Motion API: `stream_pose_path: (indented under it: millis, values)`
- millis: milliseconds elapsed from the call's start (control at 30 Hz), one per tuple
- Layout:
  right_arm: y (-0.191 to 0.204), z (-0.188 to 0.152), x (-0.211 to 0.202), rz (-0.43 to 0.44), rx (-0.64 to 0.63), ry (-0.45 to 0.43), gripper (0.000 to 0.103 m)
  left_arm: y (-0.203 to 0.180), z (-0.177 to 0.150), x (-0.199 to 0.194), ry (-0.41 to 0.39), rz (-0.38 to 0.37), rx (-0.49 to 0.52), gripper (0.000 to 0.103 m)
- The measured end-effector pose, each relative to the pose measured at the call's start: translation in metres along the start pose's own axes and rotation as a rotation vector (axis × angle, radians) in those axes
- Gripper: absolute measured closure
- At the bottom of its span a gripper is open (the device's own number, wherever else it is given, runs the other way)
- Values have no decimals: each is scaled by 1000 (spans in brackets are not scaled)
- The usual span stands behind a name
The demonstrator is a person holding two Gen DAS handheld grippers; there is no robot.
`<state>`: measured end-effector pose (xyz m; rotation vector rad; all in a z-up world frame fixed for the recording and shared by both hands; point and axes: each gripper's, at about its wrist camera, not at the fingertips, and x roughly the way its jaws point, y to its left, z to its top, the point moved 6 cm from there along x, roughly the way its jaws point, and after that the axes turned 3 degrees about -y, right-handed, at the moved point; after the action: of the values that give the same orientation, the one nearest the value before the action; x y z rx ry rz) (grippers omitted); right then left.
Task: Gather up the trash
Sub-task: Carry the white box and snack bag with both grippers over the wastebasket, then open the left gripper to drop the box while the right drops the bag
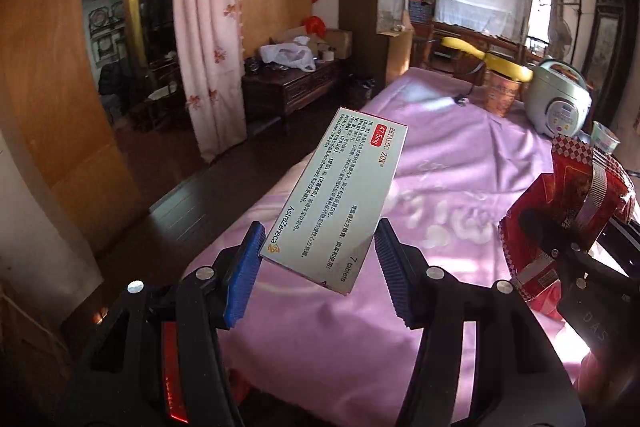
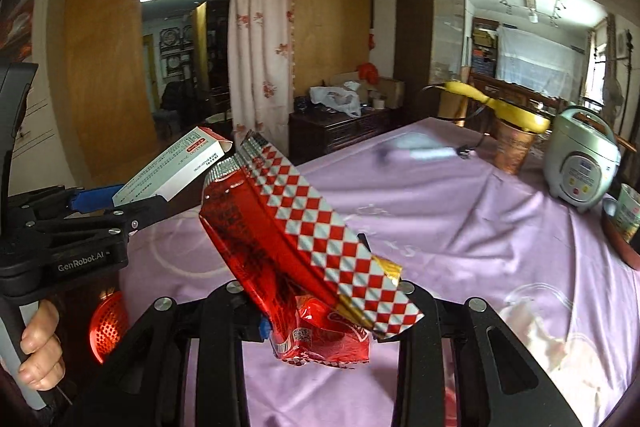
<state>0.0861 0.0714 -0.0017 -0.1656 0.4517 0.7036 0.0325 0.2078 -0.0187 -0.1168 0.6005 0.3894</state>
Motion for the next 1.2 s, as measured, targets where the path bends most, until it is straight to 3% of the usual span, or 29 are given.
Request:
stream_pose_path:
  millis: [100,333,567,800,1033,1200]
  values:
    - [56,-2,8,84,-52,20,69,50,-23,-12,15,101,-41,47]
    - [172,-25,24,240,-160,100,69,144,-91,-25,130,221,-156,47]
    - [250,-56,45,315,-210,221,69,214,-164,-16,280,270,-262,47]
    - [288,-83,67,327,-261,325,69,242,-223,13,417,232,-345,47]
    - [291,-103,99,316,-270,406,69,252,-269,49,552,152,-427,42]
    - [292,-110,109,334,-283,434,69,268,-278,45,548,159,-475,31]
